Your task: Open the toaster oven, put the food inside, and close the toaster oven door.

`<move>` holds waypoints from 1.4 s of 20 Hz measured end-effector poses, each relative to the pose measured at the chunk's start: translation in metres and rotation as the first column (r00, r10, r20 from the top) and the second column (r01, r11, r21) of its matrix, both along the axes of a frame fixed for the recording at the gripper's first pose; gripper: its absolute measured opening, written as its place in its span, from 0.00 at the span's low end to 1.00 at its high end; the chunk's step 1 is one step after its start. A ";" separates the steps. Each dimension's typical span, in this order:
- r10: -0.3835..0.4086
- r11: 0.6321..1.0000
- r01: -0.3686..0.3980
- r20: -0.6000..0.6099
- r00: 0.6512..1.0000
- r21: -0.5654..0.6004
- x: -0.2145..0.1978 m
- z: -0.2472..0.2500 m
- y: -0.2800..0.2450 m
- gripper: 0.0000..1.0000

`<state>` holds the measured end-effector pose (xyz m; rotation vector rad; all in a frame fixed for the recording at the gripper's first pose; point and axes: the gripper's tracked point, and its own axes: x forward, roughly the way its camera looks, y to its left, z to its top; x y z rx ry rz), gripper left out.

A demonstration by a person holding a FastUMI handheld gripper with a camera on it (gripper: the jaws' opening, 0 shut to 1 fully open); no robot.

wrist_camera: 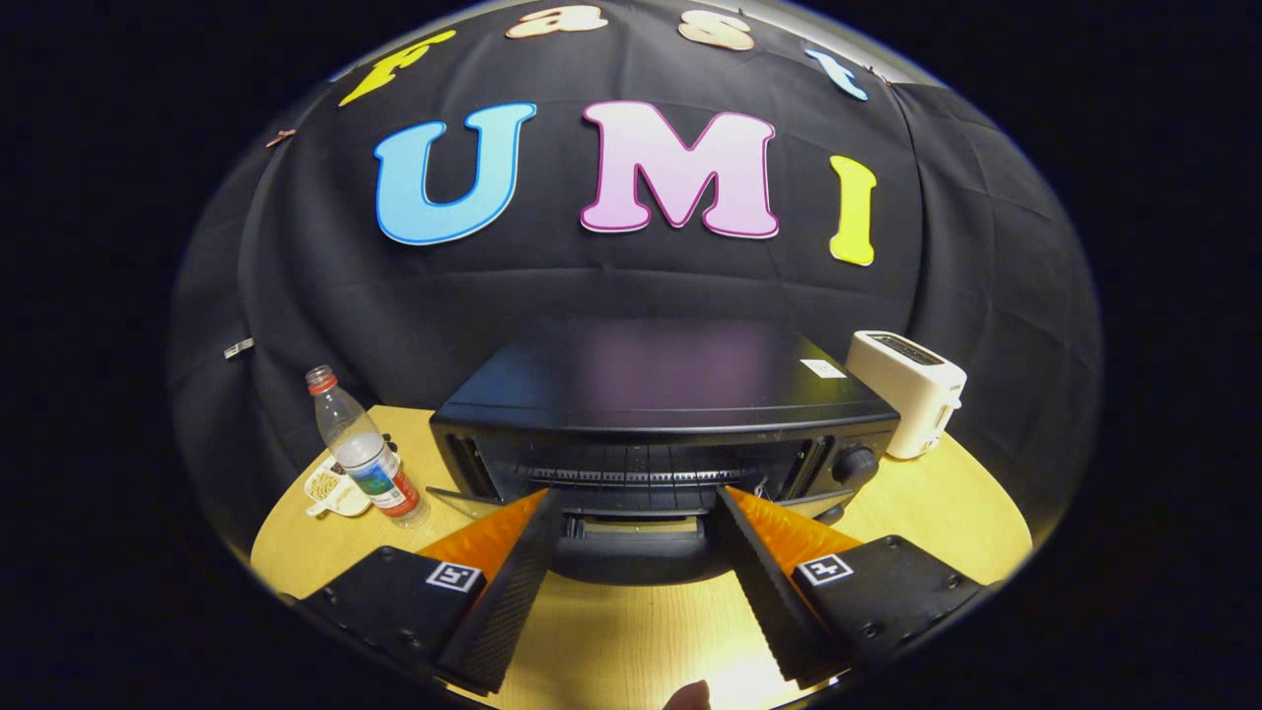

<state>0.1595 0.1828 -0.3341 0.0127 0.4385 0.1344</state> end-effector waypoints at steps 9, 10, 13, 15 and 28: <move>0.022 0.998 -0.034 -0.206 0.978 -0.058 -0.087 -0.086 -0.010 0.99; 0.024 0.997 -0.041 -0.248 0.968 -0.064 -0.094 -0.098 -0.012 0.99; 0.023 0.997 -0.046 -0.315 0.949 -0.063 -0.108 -0.112 -0.015 0.99; 0.034 0.997 -0.053 -0.325 0.945 -0.050 -0.115 -0.108 -0.014 0.99; 0.208 0.976 -0.182 -0.270 0.940 0.117 -0.156 0.017 -0.075 0.99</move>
